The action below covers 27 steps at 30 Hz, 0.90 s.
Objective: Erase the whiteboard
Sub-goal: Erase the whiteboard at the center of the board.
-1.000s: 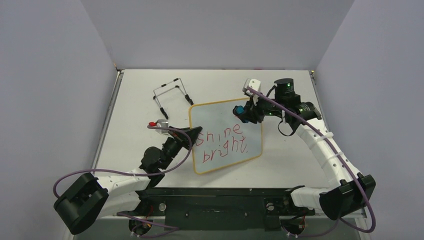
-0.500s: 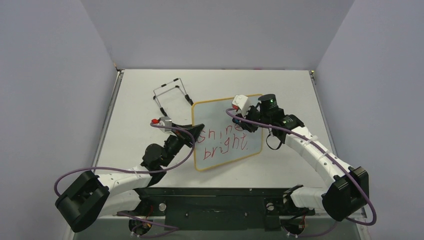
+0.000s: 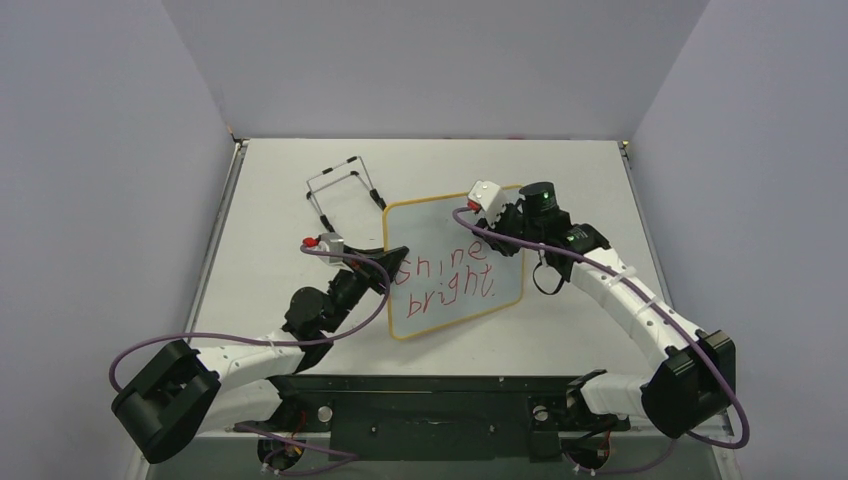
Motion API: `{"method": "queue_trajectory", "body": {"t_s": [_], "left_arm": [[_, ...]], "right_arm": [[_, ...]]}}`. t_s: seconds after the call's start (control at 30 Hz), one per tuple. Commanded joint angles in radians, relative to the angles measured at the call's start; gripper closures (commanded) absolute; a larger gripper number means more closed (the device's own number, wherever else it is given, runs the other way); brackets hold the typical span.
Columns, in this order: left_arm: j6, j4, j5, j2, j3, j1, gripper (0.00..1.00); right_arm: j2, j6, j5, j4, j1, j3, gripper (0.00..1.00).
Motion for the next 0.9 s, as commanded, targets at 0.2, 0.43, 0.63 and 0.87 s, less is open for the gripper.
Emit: {"method": "queue_trajectory", "body": {"t_s": [0.2, 0.43, 0.63, 0.87], "left_arm": [[0.126, -0.019, 0.043, -0.001, 0.012, 0.002, 1.00], [0.123, -0.021, 0.042, -0.001, 0.010, 0.002, 1.00], [0.119, -0.012, 0.044, 0.006, 0.008, 0.001, 1.00], [0.116, -0.012, 0.049, 0.012, 0.015, -0.001, 1.00]], "right_arm": [[0.090, -0.147, -0.061, -0.221, 0.040, 0.137, 1.00], [0.018, 0.051, -0.006, -0.048, -0.065, 0.077, 1.00], [0.063, 0.014, -0.120, -0.124, -0.036, 0.108, 1.00], [0.047, 0.138, -0.083, -0.015, 0.022, 0.085, 1.00]]}}
